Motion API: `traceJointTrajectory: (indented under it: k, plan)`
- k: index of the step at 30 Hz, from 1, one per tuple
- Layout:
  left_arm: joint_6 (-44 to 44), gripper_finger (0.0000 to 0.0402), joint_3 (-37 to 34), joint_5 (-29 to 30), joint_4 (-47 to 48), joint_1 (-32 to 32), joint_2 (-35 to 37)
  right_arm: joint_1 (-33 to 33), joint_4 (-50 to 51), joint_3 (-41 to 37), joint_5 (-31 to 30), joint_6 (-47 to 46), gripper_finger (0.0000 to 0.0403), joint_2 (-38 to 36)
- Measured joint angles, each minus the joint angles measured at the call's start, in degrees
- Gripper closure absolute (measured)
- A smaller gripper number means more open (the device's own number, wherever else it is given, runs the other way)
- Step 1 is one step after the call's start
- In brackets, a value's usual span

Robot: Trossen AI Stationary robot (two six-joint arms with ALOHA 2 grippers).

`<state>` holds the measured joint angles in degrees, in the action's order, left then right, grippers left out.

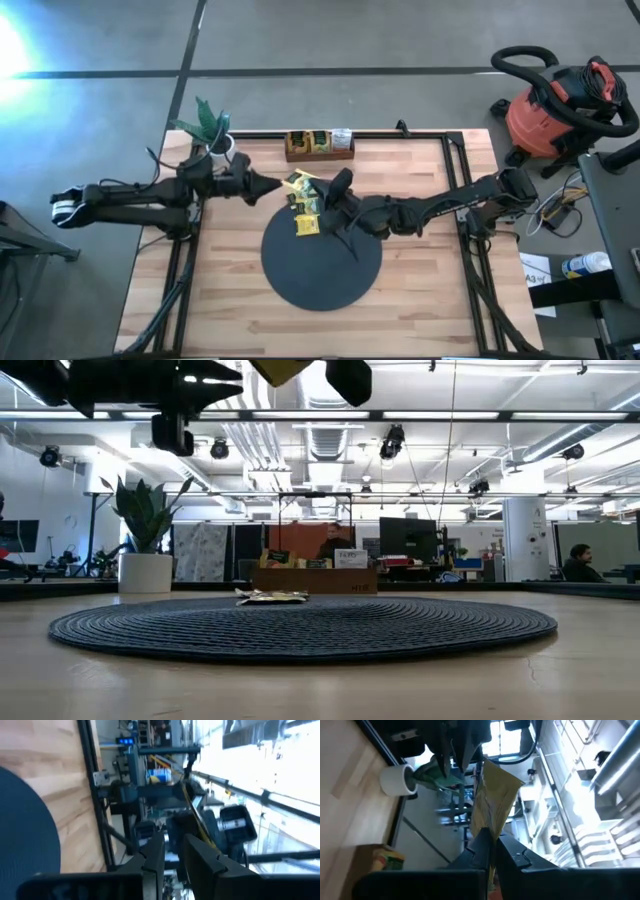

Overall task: Pick & Place Tea
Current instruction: Put the yellow tea bag into the middle section of the wooden organizer

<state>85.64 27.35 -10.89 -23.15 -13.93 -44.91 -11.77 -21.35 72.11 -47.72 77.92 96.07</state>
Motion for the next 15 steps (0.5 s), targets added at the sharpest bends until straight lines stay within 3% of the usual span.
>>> traceJointTrajectory:
  k: [5, 11, 15]
  plan:
    - [-1.88, 0.0333, 0.47, -0.31, -0.56, -2.67, 0.33, -0.28, 0.12, 0.77, 0.00, 2.22, 0.0390, -0.11]
    - [-0.01, 0.0333, 0.54, 3.88, -0.51, -3.61, 0.44, -1.51, 3.48, 0.97, -0.24, 4.84, 0.0390, -0.22]
    - [2.55, 0.0333, 0.59, 0.72, -0.91, -3.58, 0.46, -1.43, 8.54, 0.97, -2.15, 4.86, 0.0390, -0.26]
